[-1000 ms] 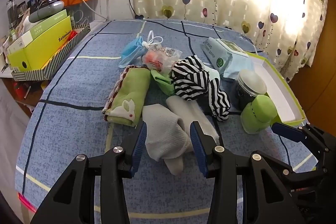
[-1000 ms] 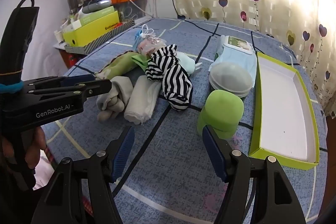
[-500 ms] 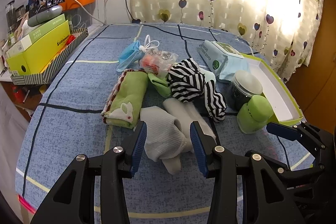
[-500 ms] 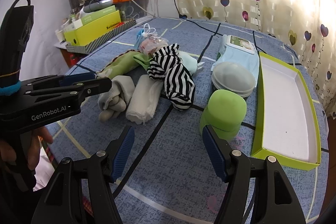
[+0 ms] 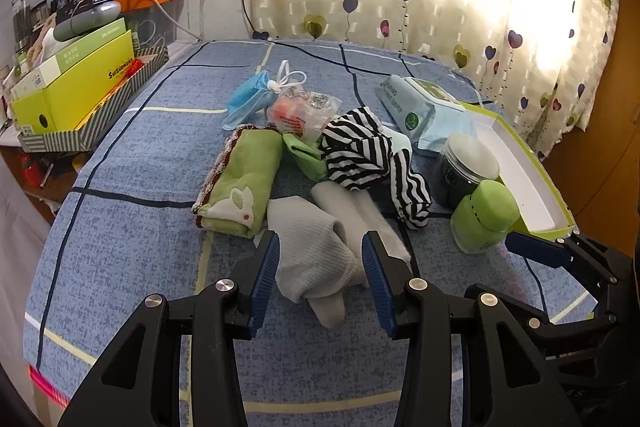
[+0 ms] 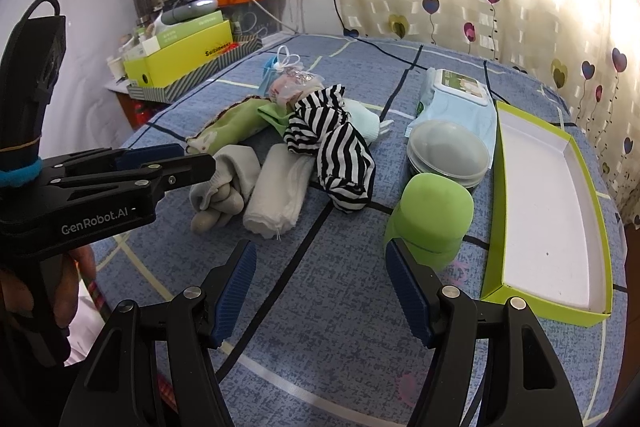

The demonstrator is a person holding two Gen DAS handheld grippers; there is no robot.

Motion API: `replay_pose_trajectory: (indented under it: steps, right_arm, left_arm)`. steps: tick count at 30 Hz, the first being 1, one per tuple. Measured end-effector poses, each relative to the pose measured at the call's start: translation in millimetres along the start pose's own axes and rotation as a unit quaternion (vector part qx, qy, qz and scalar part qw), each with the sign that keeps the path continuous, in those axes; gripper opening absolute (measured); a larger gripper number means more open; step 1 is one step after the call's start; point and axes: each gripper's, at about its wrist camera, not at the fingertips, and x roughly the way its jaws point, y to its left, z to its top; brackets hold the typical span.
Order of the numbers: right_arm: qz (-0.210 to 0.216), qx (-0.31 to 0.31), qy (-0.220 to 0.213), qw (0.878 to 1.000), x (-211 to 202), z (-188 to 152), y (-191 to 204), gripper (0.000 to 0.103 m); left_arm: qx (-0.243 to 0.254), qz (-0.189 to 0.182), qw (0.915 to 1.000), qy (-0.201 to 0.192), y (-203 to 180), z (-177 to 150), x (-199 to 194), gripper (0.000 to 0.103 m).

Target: Organize soft objects

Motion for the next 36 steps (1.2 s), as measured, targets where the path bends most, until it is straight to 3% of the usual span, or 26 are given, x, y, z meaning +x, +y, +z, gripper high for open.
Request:
replay_pose_trajectory:
  steps: [36]
  right_arm:
    - [0.015, -0.013, -0.002, 1.000, 3.4, 7.3, 6.5, 0.071]
  left_arm:
    - [-0.002, -0.004, 1.0000, 0.002, 4.6, -0.1, 4.7, 0.044]
